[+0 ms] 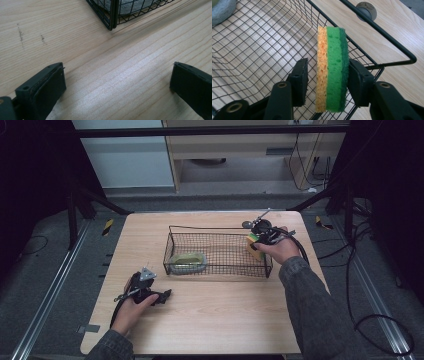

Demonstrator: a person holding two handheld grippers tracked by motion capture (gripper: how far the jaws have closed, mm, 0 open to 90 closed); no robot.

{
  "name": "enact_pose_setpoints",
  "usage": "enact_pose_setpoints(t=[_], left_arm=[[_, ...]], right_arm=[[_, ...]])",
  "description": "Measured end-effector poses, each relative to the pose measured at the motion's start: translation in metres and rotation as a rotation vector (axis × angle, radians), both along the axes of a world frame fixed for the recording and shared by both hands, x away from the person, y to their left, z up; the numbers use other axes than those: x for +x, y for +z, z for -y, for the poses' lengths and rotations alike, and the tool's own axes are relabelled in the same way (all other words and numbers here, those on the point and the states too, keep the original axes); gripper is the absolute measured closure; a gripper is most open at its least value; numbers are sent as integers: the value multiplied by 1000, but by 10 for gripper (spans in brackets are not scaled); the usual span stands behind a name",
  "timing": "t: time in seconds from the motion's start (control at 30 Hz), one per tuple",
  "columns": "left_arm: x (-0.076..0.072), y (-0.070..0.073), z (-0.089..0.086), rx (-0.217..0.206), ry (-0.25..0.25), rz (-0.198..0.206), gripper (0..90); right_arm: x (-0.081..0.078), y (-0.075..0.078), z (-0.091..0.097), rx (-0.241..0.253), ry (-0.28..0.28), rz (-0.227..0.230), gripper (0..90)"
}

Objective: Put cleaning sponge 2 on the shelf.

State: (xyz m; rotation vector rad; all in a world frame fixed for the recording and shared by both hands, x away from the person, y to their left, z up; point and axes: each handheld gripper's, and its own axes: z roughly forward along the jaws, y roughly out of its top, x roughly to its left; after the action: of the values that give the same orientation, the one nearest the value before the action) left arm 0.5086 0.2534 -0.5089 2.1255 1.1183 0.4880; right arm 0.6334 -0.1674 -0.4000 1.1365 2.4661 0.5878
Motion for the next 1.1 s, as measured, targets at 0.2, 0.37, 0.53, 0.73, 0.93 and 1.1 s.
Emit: enact_pose_setpoints(t=[0.2,0.37,0.53,0.73,0.93,1.1], left_arm=[[0,0,0,7,-5,0,0],[0,0,0,6,-5,0,0],[0,0,0,7,-5,0,0],[0,0,0,7,-5,0,0],[0,0,0,7,-5,0,0],[0,0,0,7,-5,0,0]], right_arm=[[-7,1,-1,13,18,-4,586],[-13,1,-7,13,40,-18,599],[-18,-2,-14,10,54,-29,589],[-21,-3,-17,18,59,-40,569],[-26,-3,-19,33,62,-54,507],[-32,0,-18,50,65,-53,459]])
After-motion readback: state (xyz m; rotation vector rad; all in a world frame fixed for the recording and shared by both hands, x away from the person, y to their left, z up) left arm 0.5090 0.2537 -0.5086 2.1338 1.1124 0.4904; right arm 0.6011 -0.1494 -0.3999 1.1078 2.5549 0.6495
